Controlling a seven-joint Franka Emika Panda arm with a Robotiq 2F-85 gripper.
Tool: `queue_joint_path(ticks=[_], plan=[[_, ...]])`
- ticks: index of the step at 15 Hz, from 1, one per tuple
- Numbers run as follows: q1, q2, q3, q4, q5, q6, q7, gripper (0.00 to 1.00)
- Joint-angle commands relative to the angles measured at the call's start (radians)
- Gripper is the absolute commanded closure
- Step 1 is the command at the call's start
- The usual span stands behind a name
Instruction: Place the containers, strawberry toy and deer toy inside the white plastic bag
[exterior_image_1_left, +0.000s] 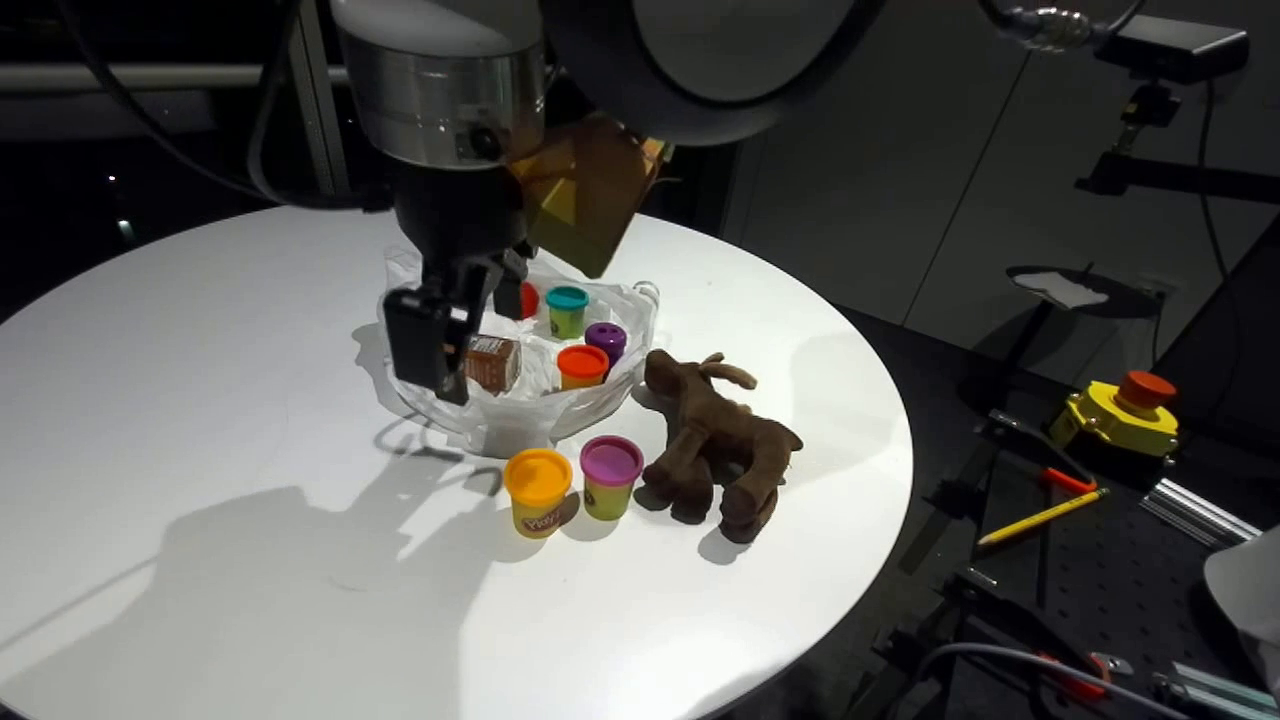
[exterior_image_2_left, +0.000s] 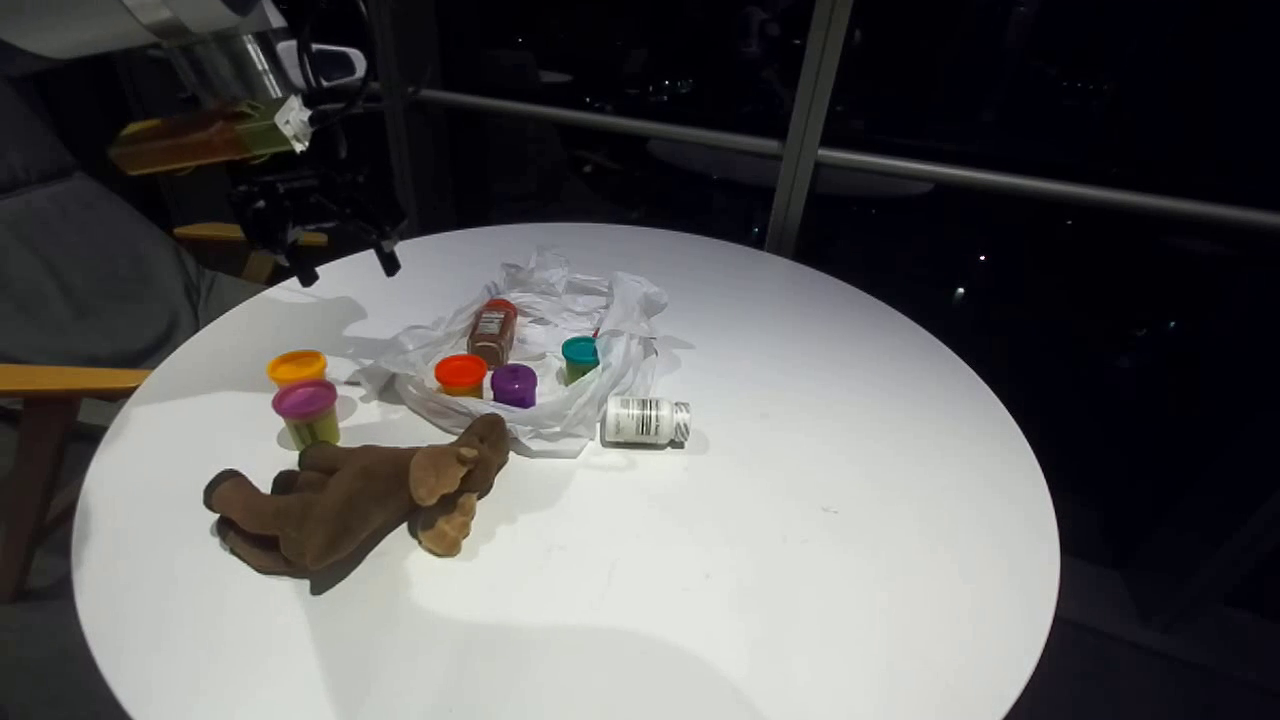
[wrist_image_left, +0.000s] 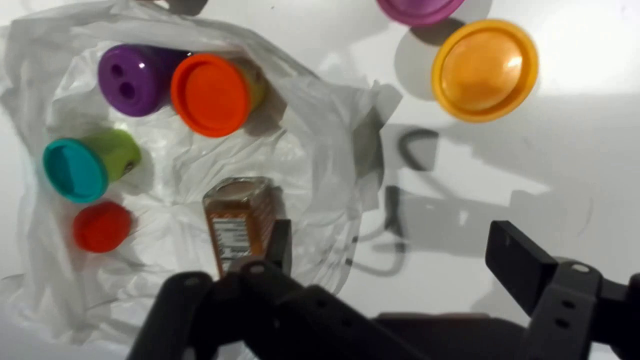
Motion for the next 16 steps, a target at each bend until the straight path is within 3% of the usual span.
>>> queue_joint_path(ticks=[1,10,15,16], plan=[[-0.083,0.014,0.092,-0.030,0.164,0.002,-0.223,0.00],[-0.104,0.114,0.120,0.044,0.271,-0.117,-0.413,0.00],[-0.097,0.152,0.121,0.065,0.276,-0.148,-0.451,0.00],[-0.091,0.152,0.113,0.065,0.268,-0.149,-0.439,0.25]])
